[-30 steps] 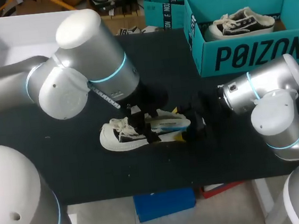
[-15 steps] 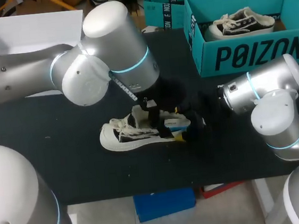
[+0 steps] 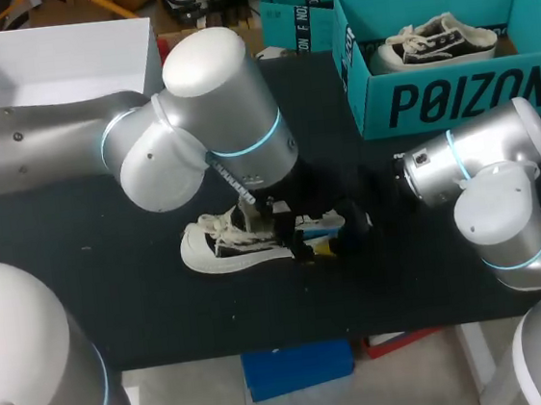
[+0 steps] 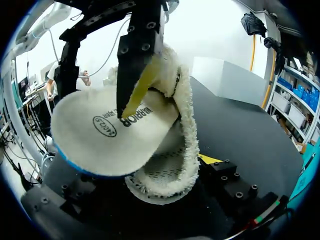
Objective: Take the shoe out of the shoebox, open the shoe tongue, remove and reinsert the insole, then place the shoe into the shoebox
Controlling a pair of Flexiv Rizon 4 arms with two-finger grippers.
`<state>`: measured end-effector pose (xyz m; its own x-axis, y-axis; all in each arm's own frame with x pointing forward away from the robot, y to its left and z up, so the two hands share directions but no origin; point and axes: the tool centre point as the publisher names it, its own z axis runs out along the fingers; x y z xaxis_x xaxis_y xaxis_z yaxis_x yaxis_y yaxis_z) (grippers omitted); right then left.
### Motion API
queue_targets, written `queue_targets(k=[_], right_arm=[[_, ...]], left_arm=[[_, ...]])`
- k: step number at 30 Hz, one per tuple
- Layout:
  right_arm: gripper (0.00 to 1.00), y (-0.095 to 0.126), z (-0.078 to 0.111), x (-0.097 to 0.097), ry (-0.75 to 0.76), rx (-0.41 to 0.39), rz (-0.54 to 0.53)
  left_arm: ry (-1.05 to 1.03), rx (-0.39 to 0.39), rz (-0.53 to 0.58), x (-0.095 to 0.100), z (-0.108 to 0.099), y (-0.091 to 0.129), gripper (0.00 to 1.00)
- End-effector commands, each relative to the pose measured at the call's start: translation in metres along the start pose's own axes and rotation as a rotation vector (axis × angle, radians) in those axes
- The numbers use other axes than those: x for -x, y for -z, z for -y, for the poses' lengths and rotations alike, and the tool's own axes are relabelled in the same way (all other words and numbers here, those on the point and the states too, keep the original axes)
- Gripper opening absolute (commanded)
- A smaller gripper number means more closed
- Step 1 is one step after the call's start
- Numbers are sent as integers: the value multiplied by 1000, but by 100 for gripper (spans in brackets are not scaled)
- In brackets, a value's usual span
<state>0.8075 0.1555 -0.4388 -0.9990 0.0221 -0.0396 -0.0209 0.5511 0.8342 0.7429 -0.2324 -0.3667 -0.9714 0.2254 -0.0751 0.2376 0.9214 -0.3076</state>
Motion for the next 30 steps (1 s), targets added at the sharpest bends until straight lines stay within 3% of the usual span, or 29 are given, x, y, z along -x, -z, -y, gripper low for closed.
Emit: queue_targets(k=[1,10,12,15,23,27,30], right_arm=[[0,-4,3,2,-1,-1,1],[0,-4,3,2,-1,-1,1],[0,-4,3,2,-1,-1,1],[0,-4,3,2,-1,-1,1],[0,-4,3,2,-1,-1,1],[0,-4,3,2,-1,-1,1],[0,-4,3,2,-1,-1,1]], left_arm=[[9,-1,26,-8,-6,2,83],[39,-1,53,-1,-16,1,78],[43,-2,56,1,-17,1,69],[45,-3,57,4,-18,-2,66],[40,-5,60,12,-14,-8,62],[37,-9,62,17,-11,-10,65],[33,-10,62,20,-9,-12,61]])
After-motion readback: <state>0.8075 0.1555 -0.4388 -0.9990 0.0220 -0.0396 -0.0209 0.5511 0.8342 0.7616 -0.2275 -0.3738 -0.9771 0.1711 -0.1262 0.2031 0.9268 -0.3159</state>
